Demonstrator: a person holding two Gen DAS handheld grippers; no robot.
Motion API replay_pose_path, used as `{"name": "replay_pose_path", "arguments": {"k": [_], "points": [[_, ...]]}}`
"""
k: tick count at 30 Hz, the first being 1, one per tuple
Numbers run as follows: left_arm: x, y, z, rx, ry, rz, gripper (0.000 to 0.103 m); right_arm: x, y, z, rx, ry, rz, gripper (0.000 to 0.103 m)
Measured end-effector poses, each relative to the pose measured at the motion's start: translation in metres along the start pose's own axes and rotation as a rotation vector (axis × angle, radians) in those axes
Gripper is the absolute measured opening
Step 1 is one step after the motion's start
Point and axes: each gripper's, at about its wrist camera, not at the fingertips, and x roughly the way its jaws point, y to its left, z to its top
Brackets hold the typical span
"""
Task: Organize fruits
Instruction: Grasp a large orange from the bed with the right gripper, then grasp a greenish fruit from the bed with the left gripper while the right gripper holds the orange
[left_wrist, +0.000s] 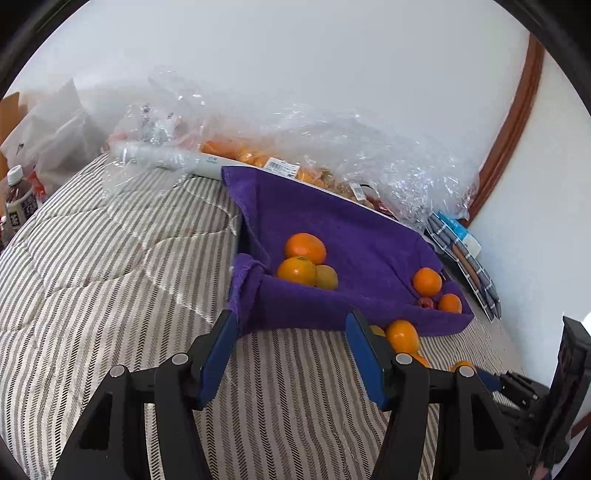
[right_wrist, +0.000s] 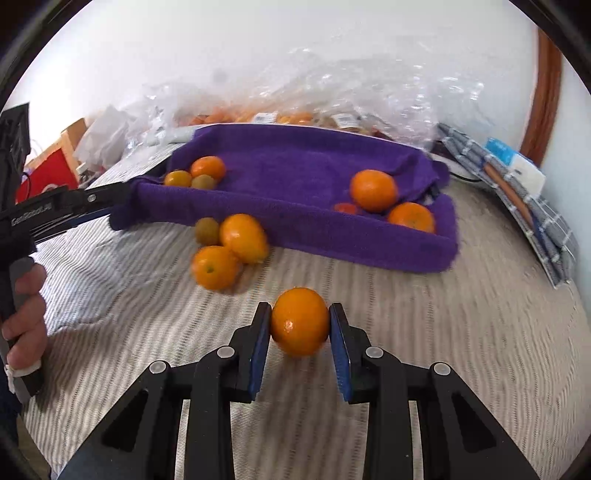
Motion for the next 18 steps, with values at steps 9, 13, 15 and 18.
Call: {"name": "replay_pose_path", "arguments": {"k": [9,13,15,18], "points": [[0.010,-0.029,-0.010,0.125,0.071,-0.036,0.059,-0.003,-0.033,-0.005,0.120,-0.022,0.106,0.031],[0.021,-0.041,-0.011,0.150,0.110,-0.024,0.057,-0.005,-0.039,-0.006,0.158,-0.041,0.159,0.031],[0.027,-0.047,-0.011,0.157,0.125,-0.026,0.057,-0.006,-0.042,-0.006,0.175,-0.047,0.163,0.031],[0.039,-0.058,-0.012,0.173,0.162,-0.004,0.057,-0.005,-0.042,-0.005,0.181,-0.050,0.163,0.031]]}}
